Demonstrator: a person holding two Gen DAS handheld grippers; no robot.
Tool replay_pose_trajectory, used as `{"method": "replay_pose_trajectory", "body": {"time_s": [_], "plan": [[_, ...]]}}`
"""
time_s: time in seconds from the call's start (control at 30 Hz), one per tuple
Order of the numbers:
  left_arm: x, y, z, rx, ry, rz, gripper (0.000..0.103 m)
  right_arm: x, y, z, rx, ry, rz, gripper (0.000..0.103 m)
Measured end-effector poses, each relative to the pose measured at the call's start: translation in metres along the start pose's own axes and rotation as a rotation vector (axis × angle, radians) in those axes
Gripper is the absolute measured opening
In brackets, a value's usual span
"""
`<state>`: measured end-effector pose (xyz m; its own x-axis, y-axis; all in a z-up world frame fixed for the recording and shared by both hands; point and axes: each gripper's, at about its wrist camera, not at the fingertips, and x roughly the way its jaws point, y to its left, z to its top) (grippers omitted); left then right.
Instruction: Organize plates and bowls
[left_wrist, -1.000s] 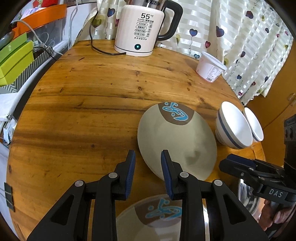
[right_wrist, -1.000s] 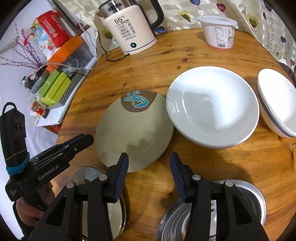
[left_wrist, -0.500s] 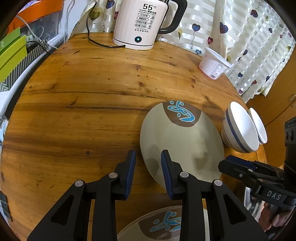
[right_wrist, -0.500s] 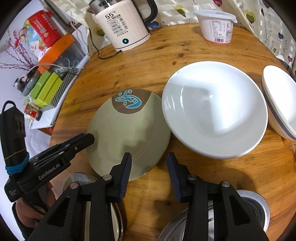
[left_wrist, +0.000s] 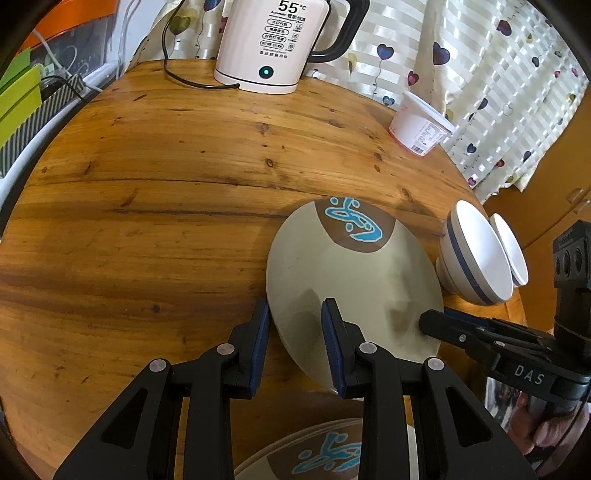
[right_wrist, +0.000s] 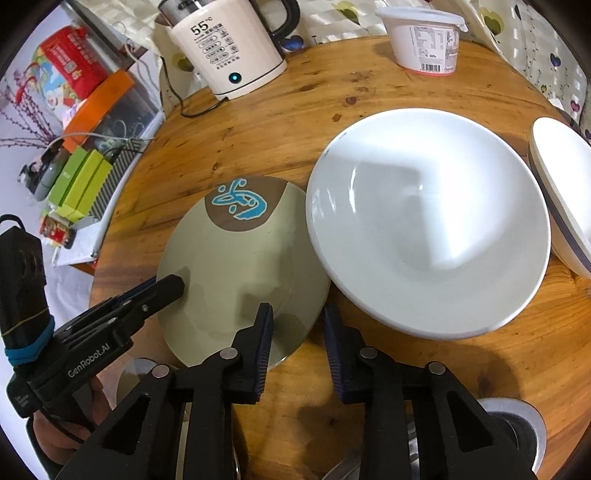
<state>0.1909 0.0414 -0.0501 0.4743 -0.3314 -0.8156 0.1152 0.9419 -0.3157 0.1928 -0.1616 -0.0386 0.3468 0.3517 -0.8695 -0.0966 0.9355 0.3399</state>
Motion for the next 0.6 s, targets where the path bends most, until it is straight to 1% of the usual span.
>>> {"method": "replay_pose_trajectory", "body": {"time_s": [0.6], "plan": [[-0.0085,0.0009,-0.0050,0.003,-0.018,0.018,0.029,-0.0025,0.0041,-0.0006,-0.011,-0.019,0.010,0.025]]}}
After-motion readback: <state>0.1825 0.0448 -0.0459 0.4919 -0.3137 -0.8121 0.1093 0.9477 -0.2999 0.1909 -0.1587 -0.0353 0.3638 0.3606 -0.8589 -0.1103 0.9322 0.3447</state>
